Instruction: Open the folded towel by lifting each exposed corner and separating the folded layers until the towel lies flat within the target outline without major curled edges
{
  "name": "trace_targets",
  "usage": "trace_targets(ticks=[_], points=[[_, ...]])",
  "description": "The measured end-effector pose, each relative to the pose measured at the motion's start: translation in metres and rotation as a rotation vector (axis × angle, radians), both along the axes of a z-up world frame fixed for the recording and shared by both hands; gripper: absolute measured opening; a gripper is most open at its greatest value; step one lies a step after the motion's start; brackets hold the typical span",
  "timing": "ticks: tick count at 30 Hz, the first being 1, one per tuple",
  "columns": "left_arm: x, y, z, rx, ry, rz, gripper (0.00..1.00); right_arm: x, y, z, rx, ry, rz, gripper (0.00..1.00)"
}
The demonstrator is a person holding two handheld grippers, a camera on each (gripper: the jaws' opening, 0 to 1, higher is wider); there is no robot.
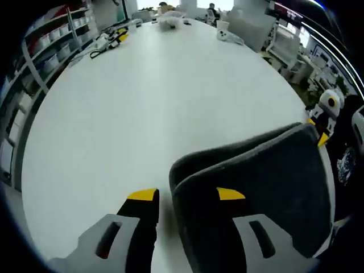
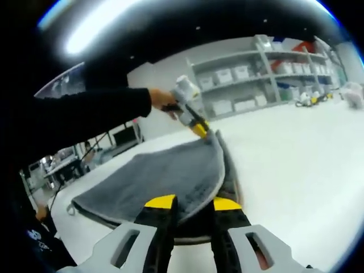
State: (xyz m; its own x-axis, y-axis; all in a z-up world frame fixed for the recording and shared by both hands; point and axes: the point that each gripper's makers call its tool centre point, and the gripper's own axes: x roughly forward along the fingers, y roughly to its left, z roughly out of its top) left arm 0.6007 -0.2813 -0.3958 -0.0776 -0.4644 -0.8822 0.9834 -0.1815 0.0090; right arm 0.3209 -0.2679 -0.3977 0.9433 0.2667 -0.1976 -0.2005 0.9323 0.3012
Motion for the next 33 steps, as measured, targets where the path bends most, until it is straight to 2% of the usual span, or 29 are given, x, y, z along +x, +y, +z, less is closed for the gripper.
trace_targets(ticks=[2, 6, 11, 14, 17, 19, 20, 23, 24, 26, 28, 33], points=[[-0.01, 0.001, -0.003, -0.001, -0.007, 0.002, 0.3, 0.0, -0.001, 0.0, 0.004, 0.001, -0.001, 0.18], [-0.008, 0.002, -0.002, -0.014, -0.058, 0.015, 0.26, 0.0, 0.0, 0.001, 0.006, 0.002, 0.001, 0.17], [-0.024, 0.006, 0.004, -0.029, -0.042, -0.026, 0.1, 0.0, 0.001, 0.001, 0.002, 0.007, 0.003, 0.17], [-0.035, 0.007, 0.001, -0.027, -0.041, -0.048, 0.13, 0.0, 0.002, 0.001, 0.006, 0.008, 0.002, 0.16], [-0.043, 0.009, -0.001, -0.024, -0.048, -0.061, 0.12, 0.001, 0.001, 0.001, 0.002, 0.012, -0.001, 0.15], [-0.048, 0.01, 0.0, -0.032, -0.052, -0.074, 0.03, 0.0, 0.0, 0.001, 0.005, 0.013, -0.001, 0.13], [-0.038, 0.006, 0.003, -0.041, -0.07, -0.078, 0.02, 0.0, 0.001, 0.001, 0.007, 0.014, -0.001, 0.11], [-0.038, 0.007, 0.004, -0.053, -0.082, -0.075, 0.01, -0.001, 0.002, 0.001, -0.008, 0.012, 0.008, 0.01], [-0.038, 0.007, 0.004, -0.056, -0.085, -0.074, 0.01, -0.001, 0.003, 0.001, -0.011, 0.011, 0.013, 0.01], [-0.02, 0.0, 0.008, -0.065, -0.129, -0.054, 0.01, -0.001, 0.002, 0.001, -0.013, 0.009, 0.013, 0.0], [-0.003, -0.002, 0.013, -0.073, -0.146, -0.047, 0.01, -0.001, 0.002, 0.001, -0.008, 0.01, 0.015, 0.0], [0.006, -0.002, 0.014, -0.078, -0.171, -0.044, 0.01, 0.0, 0.002, 0.003, 0.005, 0.007, 0.021, 0.0]])
